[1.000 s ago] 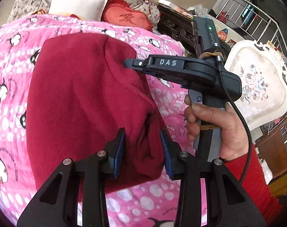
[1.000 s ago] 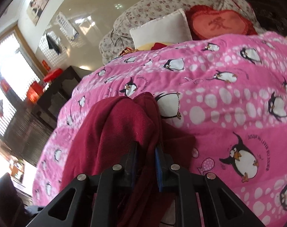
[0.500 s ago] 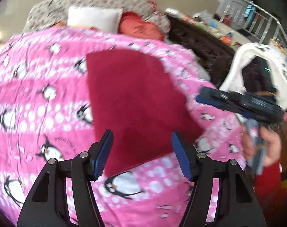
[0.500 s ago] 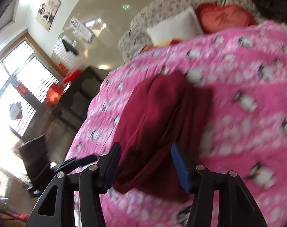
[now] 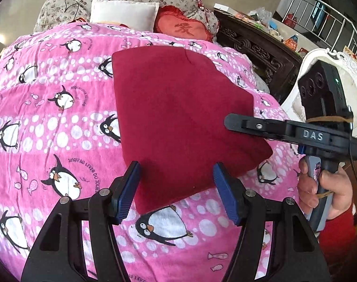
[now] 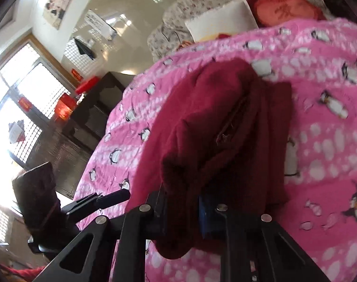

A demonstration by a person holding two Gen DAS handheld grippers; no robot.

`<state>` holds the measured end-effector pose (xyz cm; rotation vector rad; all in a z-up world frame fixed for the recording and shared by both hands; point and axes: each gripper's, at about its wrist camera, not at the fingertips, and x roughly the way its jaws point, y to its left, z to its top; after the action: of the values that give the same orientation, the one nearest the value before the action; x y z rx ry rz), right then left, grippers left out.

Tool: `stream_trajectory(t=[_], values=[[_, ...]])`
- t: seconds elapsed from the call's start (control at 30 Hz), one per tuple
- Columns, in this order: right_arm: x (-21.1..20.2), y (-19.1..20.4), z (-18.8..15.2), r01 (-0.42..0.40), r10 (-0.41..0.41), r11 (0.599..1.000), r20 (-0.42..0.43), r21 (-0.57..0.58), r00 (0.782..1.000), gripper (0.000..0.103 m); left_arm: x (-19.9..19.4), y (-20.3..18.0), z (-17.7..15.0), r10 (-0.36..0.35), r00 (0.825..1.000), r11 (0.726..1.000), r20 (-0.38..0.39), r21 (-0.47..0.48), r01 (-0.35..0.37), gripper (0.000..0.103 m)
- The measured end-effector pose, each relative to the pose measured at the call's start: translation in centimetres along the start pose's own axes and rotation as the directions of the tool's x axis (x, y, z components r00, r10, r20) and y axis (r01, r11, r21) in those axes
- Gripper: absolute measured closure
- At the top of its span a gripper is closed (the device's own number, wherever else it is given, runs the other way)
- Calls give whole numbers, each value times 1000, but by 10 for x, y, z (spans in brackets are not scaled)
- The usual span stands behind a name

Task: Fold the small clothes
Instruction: 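Lower the folded sweater onto the duvet and open the left gripper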

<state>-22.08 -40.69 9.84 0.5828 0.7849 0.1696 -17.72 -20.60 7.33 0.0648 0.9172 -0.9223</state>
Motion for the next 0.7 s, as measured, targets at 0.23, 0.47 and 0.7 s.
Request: stream_trajectory(t=[0.23,0.47,0.7], values=[[-24,7,-17,109,-109,988,12,-110,994,89,0,-2,1,-6,1000,1000,7,-5,6,39],[-9,-29,-30,168,-170,984,-20,-56,985,90,16,-6,-5,20,999,1000,-38,12,-19,39],[-35,-22,-26,157,-157,984,8,-84,988,82,13,-6,10,26,1000,1000,10,0,-26,39]])
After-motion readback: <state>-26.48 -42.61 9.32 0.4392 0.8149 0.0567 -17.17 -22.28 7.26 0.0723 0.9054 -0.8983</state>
